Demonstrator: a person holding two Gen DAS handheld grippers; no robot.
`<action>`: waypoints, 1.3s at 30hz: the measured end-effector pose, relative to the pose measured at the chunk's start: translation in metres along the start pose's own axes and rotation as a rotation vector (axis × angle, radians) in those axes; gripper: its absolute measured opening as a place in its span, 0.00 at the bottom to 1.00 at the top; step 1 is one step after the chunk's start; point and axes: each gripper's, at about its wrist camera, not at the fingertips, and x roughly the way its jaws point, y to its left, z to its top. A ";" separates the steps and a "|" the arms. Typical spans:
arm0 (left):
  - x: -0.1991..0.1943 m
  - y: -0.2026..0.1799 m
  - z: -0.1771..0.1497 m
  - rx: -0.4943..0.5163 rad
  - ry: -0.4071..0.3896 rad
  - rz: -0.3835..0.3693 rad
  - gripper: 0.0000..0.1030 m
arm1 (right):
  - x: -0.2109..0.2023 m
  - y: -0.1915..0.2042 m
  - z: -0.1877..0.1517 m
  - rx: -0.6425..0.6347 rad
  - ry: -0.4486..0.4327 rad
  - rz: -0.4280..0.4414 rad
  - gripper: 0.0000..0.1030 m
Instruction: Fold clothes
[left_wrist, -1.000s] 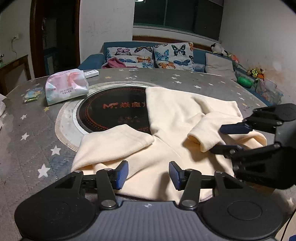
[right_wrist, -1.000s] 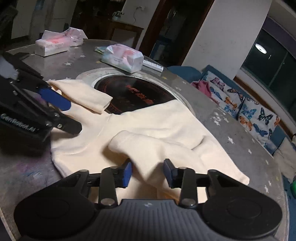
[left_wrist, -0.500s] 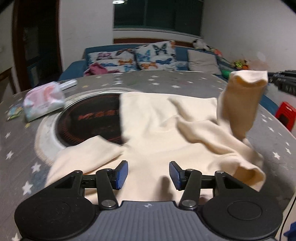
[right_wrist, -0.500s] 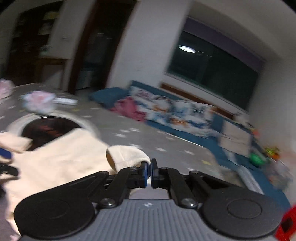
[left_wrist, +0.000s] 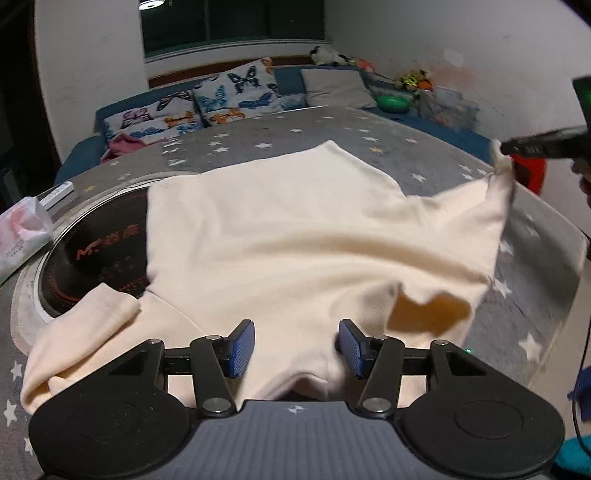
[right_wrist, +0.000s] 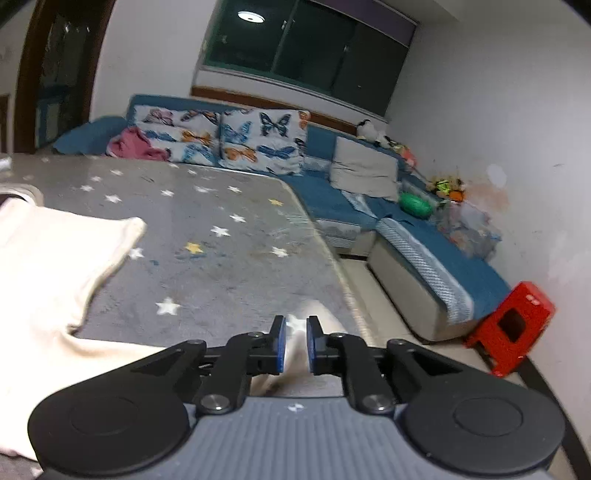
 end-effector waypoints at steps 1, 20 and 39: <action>-0.001 -0.001 -0.001 0.007 0.002 -0.009 0.52 | -0.002 0.002 -0.001 0.000 -0.006 0.030 0.16; -0.043 -0.004 -0.012 0.028 -0.022 -0.093 0.55 | 0.001 0.011 -0.018 -0.032 0.114 0.273 0.47; -0.053 -0.004 -0.025 0.047 -0.042 -0.098 0.17 | -0.073 0.150 -0.026 -0.490 0.080 0.765 0.07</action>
